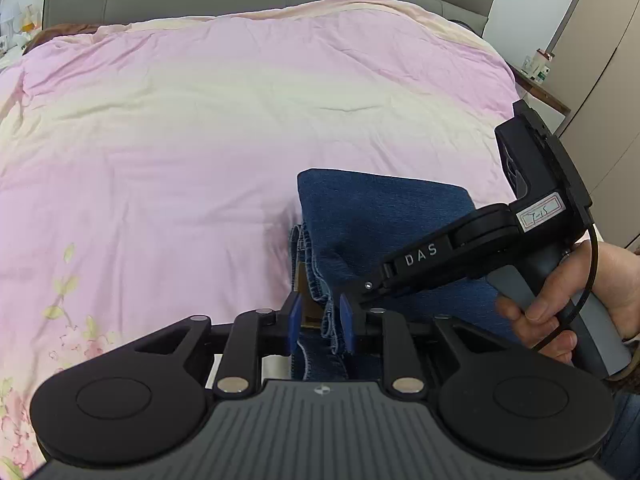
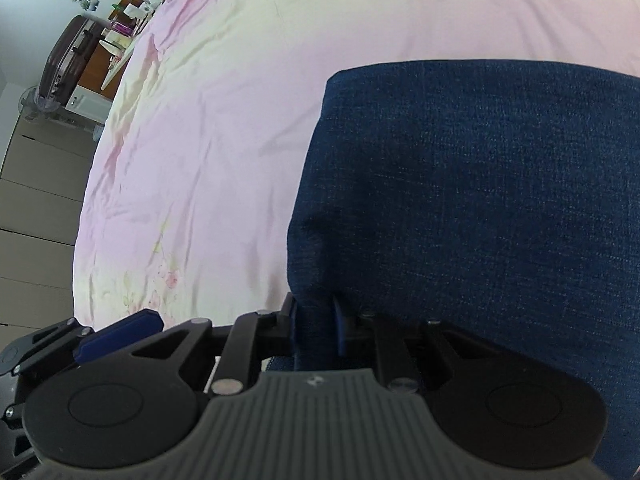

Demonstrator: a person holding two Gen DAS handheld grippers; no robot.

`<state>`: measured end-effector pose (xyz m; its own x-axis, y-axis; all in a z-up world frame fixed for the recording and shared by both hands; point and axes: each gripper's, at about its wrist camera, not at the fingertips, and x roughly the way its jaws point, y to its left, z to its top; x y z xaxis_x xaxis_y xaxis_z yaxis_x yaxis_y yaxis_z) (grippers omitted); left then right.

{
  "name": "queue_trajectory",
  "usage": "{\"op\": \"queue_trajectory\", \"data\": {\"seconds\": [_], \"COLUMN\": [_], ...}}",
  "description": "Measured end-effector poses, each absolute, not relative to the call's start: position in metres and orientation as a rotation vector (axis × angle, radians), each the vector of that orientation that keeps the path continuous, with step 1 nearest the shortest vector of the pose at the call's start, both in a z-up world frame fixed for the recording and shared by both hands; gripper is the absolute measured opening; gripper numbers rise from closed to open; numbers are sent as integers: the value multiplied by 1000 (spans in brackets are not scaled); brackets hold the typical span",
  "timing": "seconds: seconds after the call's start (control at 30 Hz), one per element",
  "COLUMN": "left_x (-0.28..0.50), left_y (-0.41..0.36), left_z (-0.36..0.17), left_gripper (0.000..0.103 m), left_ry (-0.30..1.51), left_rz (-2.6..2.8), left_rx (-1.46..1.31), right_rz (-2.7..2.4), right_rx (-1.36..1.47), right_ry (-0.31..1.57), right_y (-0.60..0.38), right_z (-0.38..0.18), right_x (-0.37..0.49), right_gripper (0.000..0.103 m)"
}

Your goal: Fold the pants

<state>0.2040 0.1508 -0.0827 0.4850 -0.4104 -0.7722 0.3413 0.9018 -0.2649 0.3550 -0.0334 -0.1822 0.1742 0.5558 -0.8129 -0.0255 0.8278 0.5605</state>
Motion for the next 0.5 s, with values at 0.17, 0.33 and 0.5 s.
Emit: {"op": "queue_trajectory", "data": {"seconds": [0.17, 0.33, 0.5], "left_x": [194, 200, 210], "left_y": [150, 138, 127], "left_z": [-82, -110, -150], "left_gripper": [75, 80, 32], "left_ry": [934, 1017, 1114], "left_rz": [-452, -410, -370], "left_rx": [-170, -299, -407], "right_rz": [482, 453, 412], "right_rx": [528, 507, 533], "right_ry": [1305, 1208, 1138], "right_y": [-37, -75, -136], "right_z": [-170, -146, -141], "right_x": [353, 329, 283], "right_gripper": [36, 38, 39]}}
